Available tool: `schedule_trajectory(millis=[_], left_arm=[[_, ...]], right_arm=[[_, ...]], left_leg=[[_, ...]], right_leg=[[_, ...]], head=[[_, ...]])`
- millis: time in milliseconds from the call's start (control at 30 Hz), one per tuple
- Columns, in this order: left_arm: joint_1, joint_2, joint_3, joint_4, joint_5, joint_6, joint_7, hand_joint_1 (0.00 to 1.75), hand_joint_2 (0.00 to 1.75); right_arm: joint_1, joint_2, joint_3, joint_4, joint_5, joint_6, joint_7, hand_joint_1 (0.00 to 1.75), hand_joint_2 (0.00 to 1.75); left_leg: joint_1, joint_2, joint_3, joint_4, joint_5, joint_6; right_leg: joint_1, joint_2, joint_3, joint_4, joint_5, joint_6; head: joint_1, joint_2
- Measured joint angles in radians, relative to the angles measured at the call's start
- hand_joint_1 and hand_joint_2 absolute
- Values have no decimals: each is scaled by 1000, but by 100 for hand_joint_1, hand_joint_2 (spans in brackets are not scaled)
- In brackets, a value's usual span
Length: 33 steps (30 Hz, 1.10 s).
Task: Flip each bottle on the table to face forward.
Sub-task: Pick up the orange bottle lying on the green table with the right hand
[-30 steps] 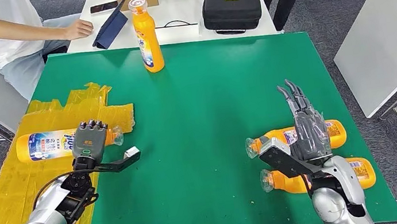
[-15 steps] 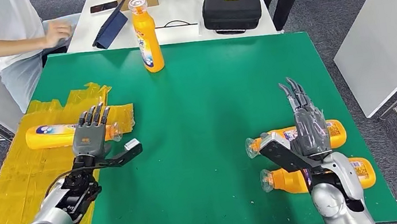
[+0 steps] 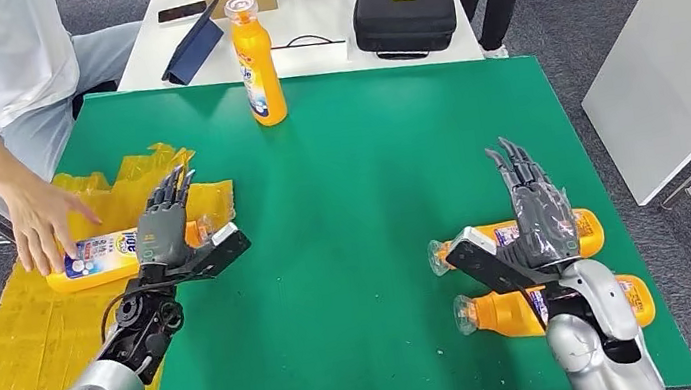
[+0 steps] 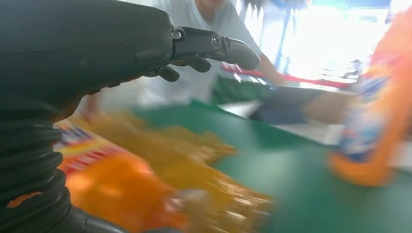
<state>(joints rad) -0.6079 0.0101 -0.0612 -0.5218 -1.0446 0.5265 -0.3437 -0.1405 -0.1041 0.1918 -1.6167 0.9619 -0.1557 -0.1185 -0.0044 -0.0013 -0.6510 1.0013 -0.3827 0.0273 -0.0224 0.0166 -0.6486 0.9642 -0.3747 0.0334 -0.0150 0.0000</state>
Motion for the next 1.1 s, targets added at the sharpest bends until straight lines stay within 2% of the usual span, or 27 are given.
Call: schedule_trajectory(millis=[100,200,333,467,733,1100], left_arm=[[42,-34,25,-122,266,-200,-174,0,175],[73,-63,26,-240,422,-337,-241,0,175],[90,-89,4,-325,485,-386,-246,0,175],[90,-105,-25,-332,516,-377,-259,0,175],[87,-118,-52,-329,555,-376,-261,0,175],[82,-121,-60,-313,575,-377,-261,0,175]], right_arm=[[-37,-85,-1,33,-17,157,-27,0,175],[-79,-206,-10,93,-41,302,-64,0,175],[-120,-370,-46,167,-64,396,-131,0,175],[-158,-477,-69,230,-72,450,-181,0,175],[-213,-561,-59,333,-77,489,-207,0,175],[-290,-563,-6,481,-60,480,-228,0,175]], left_leg=[[-2,-1,0,0,0,1],[-4,-4,-2,1,2,3],[-5,-8,-4,1,2,5],[-5,-7,-4,1,2,6],[-4,-6,-3,1,2,5],[-4,-5,-4,1,3,6]], right_leg=[[-2,0,0,0,1,1],[-4,-4,0,0,1,4],[-5,-8,0,-1,2,5],[-4,-8,0,0,2,6],[-4,-7,0,0,2,6],[-4,-6,0,0,2,6]], head=[[0,0],[0,0],[0,0],[0,0],[0,0],[0,0]])
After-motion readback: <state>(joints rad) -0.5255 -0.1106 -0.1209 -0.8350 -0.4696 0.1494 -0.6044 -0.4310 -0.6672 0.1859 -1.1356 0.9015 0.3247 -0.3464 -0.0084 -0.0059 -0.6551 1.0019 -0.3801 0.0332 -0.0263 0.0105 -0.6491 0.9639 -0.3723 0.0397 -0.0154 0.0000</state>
